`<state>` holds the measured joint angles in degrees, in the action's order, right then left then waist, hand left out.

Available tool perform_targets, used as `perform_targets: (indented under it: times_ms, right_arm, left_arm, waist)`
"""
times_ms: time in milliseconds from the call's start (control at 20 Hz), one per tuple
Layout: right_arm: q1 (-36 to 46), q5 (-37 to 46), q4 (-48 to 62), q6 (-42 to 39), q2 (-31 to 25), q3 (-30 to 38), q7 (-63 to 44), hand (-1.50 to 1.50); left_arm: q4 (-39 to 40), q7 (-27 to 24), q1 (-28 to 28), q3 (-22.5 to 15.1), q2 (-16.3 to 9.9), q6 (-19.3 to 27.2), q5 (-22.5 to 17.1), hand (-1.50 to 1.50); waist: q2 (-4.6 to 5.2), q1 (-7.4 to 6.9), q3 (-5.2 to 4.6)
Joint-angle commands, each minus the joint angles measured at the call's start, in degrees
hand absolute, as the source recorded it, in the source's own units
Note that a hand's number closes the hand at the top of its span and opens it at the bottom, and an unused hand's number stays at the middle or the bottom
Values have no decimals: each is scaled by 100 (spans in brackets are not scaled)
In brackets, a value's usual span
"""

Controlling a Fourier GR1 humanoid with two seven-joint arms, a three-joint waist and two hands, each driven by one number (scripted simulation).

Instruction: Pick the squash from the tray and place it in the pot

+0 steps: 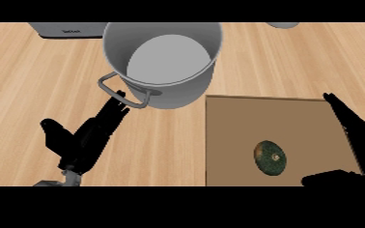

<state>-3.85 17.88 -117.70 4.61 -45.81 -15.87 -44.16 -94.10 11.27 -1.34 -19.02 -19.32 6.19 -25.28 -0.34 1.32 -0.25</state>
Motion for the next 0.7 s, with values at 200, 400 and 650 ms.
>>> perform_targets:
  times_ms: [200, 400, 650]
  right_arm:
    - [770, -867, -1409, -1003, 76, 165, -3051, -150]
    - [763, -724, -1508, -818, 405, -110, -3339, -150]
    - [933, -391, -1004, -801, 948, -370, -2976, -150]
  left_arm:
    - [13, 9, 44, -88, 136, -153, 130, 0]
    - [-275, 302, -16, 136, -27, -145, 91, 0]
    - [-50, 153, 34, -51, 314, -106, 383, 0]
  waist:
    - [31, -172, 13]
    - [24, -168, 18]
    - [31, -148, 22]
